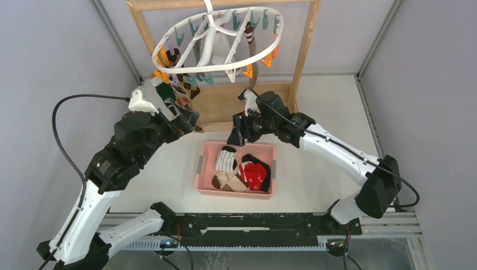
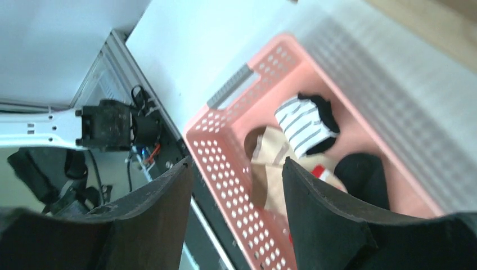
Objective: Remove the socks clipped to the hanger
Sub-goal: Remove the sock from the hanger.
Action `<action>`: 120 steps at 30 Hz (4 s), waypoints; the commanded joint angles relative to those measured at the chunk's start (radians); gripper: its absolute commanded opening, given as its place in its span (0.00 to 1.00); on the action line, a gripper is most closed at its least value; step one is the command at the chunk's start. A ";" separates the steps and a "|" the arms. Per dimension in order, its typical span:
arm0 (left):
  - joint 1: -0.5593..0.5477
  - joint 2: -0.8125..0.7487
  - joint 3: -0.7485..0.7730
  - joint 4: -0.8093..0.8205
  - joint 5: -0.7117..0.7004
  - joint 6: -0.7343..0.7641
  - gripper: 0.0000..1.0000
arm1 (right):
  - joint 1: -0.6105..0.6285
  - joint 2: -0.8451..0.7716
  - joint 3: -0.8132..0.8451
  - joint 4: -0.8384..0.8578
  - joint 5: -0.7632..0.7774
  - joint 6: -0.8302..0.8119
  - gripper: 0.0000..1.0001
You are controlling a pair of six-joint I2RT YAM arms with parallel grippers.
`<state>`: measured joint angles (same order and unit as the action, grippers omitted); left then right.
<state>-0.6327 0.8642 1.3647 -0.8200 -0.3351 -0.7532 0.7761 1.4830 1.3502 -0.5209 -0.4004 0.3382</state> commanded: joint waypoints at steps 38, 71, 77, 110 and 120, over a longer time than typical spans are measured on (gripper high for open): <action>-0.004 -0.194 -0.031 -0.219 0.101 -0.011 1.00 | 0.065 0.571 0.191 1.044 0.109 0.055 0.74; -0.003 -0.156 -0.048 -0.115 0.089 -0.025 1.00 | 0.069 0.296 -0.011 0.883 0.012 0.171 0.00; -0.004 -0.145 -0.054 -0.067 0.093 -0.023 1.00 | 0.070 0.108 -0.135 0.786 -0.005 0.158 0.00; -0.042 0.007 -0.030 0.143 0.107 -0.046 1.00 | -0.294 -0.504 -0.247 0.222 -0.017 0.026 0.00; -0.084 0.016 -0.004 0.138 0.074 -0.048 1.00 | -0.356 -0.508 -0.248 0.228 -0.057 0.051 0.00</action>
<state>-0.7040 0.8833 1.3106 -0.7177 -0.2371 -0.7883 0.4236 0.9878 1.0992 -0.3107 -0.4301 0.3878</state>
